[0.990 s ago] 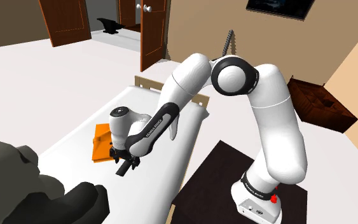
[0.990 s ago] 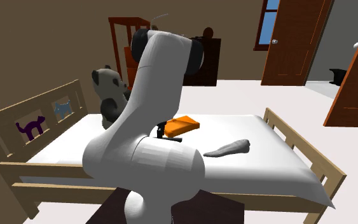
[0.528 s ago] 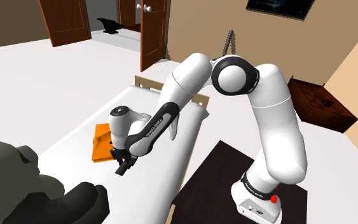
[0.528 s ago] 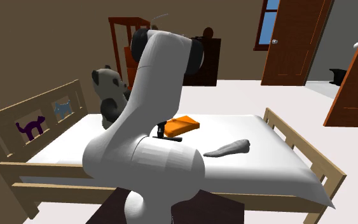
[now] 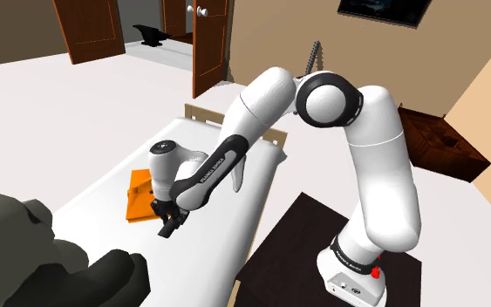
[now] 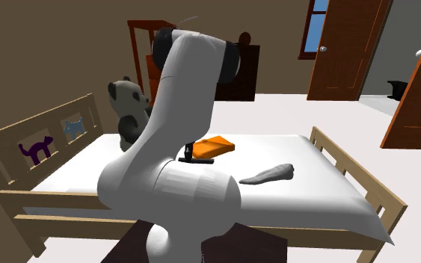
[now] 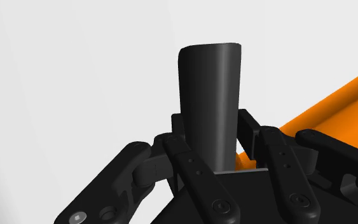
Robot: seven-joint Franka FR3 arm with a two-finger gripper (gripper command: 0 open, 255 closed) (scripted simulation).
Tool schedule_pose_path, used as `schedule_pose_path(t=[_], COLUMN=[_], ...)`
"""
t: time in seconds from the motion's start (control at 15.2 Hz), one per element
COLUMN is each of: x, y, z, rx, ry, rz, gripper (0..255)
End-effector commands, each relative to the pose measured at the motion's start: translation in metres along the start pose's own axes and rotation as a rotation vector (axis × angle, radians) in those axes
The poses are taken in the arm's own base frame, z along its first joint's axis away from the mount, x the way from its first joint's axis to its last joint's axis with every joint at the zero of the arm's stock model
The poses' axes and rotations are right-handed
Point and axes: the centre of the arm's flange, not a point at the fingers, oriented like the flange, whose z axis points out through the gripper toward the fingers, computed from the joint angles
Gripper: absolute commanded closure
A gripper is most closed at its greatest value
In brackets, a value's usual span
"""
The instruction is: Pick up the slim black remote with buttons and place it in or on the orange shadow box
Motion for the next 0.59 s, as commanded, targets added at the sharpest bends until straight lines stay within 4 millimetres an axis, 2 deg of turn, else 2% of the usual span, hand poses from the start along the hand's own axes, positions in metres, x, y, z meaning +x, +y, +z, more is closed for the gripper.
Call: schedule_pose_path(t=[0.0, 0.53], x=[0.001, 0.001], y=[0.0, 0.001], z=[-0.01, -0.053], rx=[0.0, 0.0], ry=[0.0, 0.0], rz=[0.0, 0.0], gripper=[255, 255])
